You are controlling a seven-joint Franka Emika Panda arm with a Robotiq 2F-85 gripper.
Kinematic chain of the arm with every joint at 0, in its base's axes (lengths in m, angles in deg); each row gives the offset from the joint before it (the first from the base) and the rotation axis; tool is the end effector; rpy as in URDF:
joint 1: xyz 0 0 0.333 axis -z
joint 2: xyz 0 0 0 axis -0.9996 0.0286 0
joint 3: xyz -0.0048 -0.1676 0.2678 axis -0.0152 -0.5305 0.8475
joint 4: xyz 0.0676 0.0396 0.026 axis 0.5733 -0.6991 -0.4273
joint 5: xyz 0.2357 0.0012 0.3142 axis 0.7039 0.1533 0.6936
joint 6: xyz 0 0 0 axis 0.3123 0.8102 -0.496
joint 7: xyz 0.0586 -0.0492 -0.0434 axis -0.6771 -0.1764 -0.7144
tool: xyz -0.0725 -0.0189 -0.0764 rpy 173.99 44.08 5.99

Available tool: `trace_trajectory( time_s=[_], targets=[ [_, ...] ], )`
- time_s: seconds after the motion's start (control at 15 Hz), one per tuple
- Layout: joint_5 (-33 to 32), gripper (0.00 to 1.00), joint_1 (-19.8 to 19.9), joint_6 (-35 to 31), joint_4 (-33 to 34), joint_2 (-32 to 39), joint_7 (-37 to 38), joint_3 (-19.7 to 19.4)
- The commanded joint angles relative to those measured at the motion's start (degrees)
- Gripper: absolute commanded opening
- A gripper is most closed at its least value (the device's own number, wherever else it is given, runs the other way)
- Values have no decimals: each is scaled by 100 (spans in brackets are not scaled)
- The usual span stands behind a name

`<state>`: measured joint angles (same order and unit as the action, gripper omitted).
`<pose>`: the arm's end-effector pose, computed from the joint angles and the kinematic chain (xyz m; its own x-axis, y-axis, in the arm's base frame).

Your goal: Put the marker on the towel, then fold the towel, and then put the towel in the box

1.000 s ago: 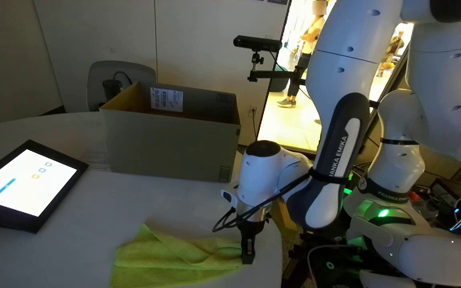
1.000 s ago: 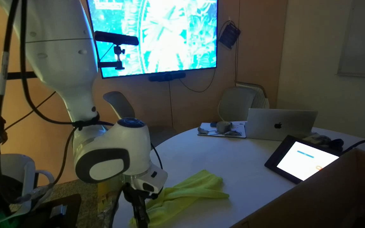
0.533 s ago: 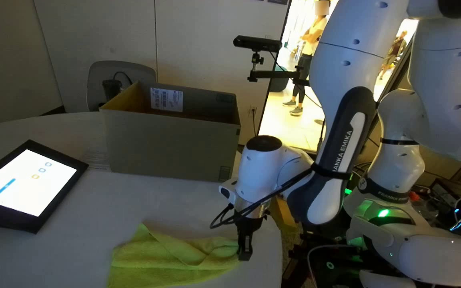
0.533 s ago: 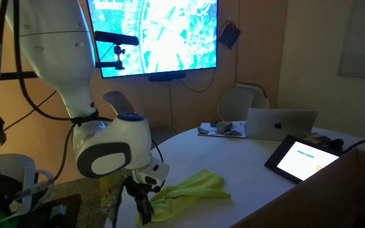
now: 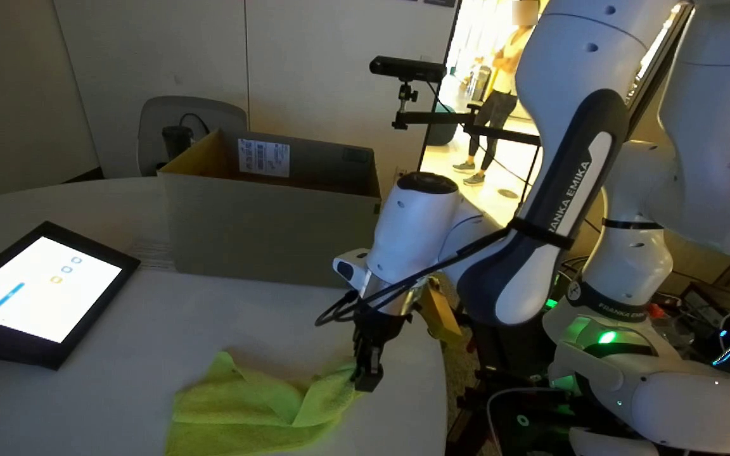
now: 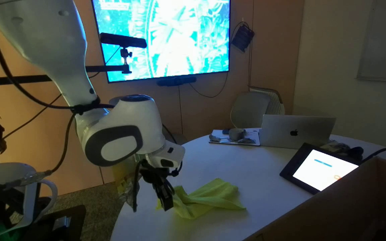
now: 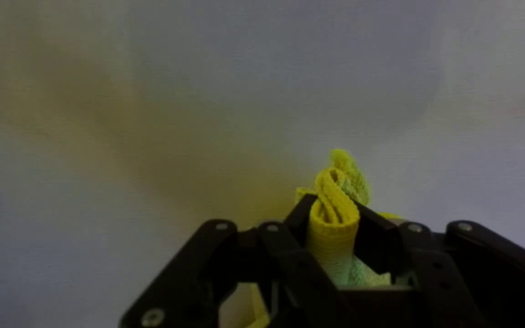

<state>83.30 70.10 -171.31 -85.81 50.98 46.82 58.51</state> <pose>0.4262 0.1800 0.1633 0.9707 0.1939 0.1421 0.2044 -0.9769 -0.0630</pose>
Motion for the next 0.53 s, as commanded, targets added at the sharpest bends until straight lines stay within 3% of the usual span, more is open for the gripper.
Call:
trace_trajectory(
  time_s=[0.0, 0.33, 0.47],
  targets=[
    [-98, 9, 132, -156, -215, -545, 19, 90],
    [-176, 9, 145, -297, -260, -872, 61, 33],
    [-183, 9, -29, -318, -212, -924, 49, -145]
  ],
)
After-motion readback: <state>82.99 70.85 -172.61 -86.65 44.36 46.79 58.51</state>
